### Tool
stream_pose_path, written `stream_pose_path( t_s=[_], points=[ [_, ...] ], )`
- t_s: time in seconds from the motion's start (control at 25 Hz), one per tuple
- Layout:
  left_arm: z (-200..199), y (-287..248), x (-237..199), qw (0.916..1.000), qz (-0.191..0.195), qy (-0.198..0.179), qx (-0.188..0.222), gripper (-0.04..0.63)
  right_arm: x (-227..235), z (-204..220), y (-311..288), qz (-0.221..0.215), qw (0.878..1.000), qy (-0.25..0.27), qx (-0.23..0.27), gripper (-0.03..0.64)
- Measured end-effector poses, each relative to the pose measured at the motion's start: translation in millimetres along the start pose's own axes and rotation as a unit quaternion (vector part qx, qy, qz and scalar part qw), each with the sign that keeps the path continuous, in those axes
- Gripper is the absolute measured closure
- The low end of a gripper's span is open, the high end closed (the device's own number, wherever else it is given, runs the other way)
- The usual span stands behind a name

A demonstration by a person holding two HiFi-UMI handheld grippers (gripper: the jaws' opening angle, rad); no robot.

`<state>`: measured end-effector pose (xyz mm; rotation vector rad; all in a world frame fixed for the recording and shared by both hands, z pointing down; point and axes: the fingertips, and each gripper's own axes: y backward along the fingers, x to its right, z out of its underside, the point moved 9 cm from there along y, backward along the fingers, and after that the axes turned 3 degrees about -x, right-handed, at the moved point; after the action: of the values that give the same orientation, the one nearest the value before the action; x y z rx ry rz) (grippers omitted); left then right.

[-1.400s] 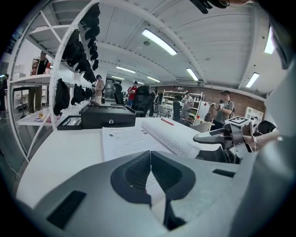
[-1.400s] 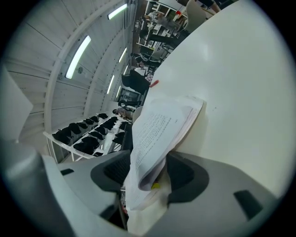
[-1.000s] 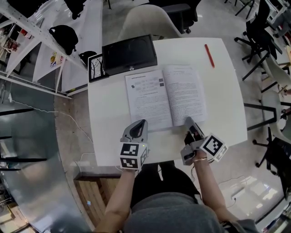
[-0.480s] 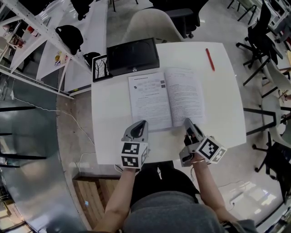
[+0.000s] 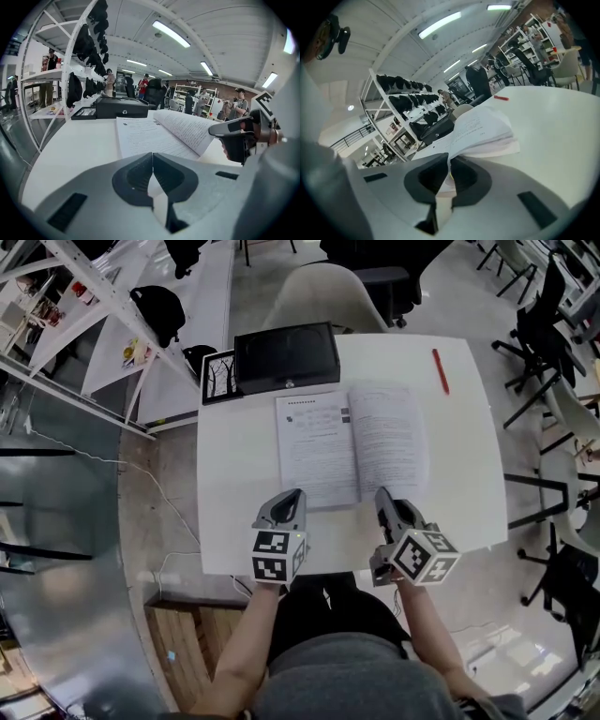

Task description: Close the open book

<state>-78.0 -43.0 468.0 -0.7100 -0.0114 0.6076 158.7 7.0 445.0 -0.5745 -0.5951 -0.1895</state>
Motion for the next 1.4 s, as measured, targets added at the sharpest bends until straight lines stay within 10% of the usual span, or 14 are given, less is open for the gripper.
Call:
stream_pose_path(
  t_s=[0.56,1.4],
  points=[
    [8.1,7.9,-11.6,0.9995,-0.018,0.026,0.004,0.588,-30.2,6.7,-13.5,0.014,0.980,0.195,-0.043,0.594],
    [11.8,12.8,-18.1,0.9982,-0.031,0.051,0.010,0.588,-53.6,32.6,-53.5,-0.005,0.937,0.321,-0.138,0.592]
  ],
)
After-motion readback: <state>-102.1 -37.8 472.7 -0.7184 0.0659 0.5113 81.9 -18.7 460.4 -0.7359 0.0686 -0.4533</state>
